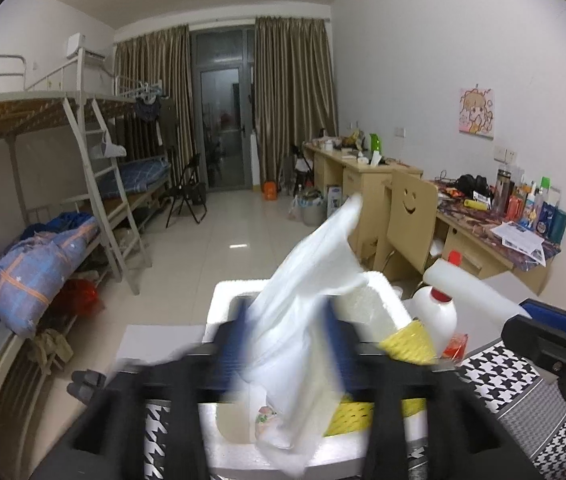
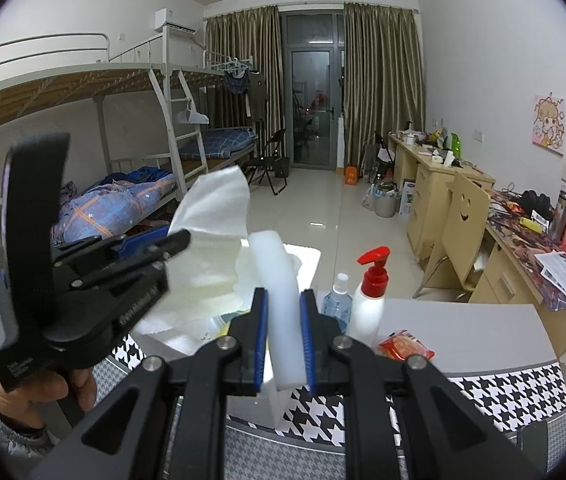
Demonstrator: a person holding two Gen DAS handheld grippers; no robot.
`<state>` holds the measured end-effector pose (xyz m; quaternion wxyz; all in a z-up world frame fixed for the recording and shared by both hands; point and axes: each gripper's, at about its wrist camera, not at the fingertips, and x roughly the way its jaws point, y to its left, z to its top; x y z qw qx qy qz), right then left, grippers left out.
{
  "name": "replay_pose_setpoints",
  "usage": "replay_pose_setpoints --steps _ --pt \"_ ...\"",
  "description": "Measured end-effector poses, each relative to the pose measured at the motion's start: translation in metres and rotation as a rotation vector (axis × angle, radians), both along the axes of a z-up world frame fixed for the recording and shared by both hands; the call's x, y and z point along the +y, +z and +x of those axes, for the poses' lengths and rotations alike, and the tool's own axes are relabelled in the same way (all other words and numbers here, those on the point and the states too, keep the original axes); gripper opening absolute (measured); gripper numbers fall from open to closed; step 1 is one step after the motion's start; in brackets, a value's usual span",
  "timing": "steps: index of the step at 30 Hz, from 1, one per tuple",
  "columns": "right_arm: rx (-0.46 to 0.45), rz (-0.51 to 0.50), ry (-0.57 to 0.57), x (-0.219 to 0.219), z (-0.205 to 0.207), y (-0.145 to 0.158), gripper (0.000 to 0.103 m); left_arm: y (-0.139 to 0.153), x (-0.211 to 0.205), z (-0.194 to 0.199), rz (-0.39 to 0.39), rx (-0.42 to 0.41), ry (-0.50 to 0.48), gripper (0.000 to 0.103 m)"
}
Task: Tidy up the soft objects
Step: 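Lower the towel into the box and open the left tool, then lower the foam stick into the box and open the right tool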
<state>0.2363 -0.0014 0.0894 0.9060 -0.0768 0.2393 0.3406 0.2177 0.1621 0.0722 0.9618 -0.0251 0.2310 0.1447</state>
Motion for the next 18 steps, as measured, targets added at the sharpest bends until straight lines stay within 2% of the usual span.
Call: replay_pose_setpoints --steps 1,5,7,18 --pt "0.003 -0.001 0.000 0.001 0.002 -0.001 0.019 0.000 0.002 -0.002 -0.002 -0.007 0.009 0.081" --pt "0.008 -0.004 0.004 0.004 0.005 -0.002 0.019 0.003 0.004 -0.011 0.030 -0.030 0.030 0.088" --pt "0.015 -0.007 0.005 0.006 0.007 -0.003 0.019 0.005 0.006 -0.013 0.029 -0.040 0.042 0.096" --pt "0.027 -0.013 0.028 0.018 0.012 -0.007 0.019 0.011 0.013 -0.026 0.047 -0.065 0.090 0.102"
